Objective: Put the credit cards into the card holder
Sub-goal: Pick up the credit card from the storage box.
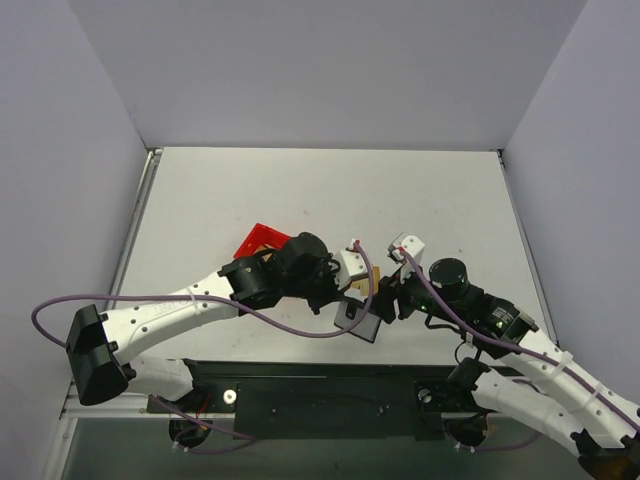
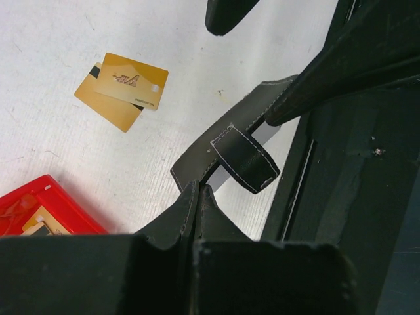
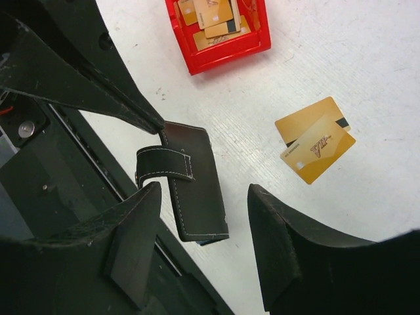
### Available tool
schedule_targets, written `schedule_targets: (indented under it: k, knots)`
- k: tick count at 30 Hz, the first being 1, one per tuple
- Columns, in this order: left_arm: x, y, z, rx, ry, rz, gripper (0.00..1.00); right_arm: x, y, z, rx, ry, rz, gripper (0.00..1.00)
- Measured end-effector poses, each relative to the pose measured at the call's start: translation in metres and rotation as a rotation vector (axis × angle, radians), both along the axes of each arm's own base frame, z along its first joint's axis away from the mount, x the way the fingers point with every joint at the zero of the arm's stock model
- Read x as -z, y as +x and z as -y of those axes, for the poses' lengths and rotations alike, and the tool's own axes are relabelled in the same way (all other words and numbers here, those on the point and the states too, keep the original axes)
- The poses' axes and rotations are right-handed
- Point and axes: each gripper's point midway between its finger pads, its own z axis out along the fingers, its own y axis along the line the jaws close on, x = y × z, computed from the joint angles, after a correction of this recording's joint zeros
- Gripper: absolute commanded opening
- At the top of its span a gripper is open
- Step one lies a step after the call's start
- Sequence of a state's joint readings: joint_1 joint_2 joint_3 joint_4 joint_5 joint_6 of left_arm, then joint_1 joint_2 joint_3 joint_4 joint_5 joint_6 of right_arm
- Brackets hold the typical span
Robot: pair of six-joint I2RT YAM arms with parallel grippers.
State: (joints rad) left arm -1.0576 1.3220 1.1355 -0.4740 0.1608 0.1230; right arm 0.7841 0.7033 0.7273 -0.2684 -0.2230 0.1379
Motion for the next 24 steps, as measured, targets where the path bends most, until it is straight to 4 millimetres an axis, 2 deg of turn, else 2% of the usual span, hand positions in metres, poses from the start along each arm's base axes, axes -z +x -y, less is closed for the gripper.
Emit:
schedule_targets:
  k: [12,17,24]
  knots:
    - [-0.005,0.001,-0.007,0.005,0.027,0.0,0.0,0.006,-0.023,-0.02,-0.158,-0.053,0.038,0.48]
    - [-0.006,0.001,-0.009,0.017,0.029,-0.011,0.0,0.008,-0.024,-0.021,-0.168,-0.074,0.055,0.39]
    - [-0.008,-0.007,-0.011,0.048,0.02,-0.037,0.0,0.012,-0.023,-0.022,-0.164,-0.103,0.066,0.31]
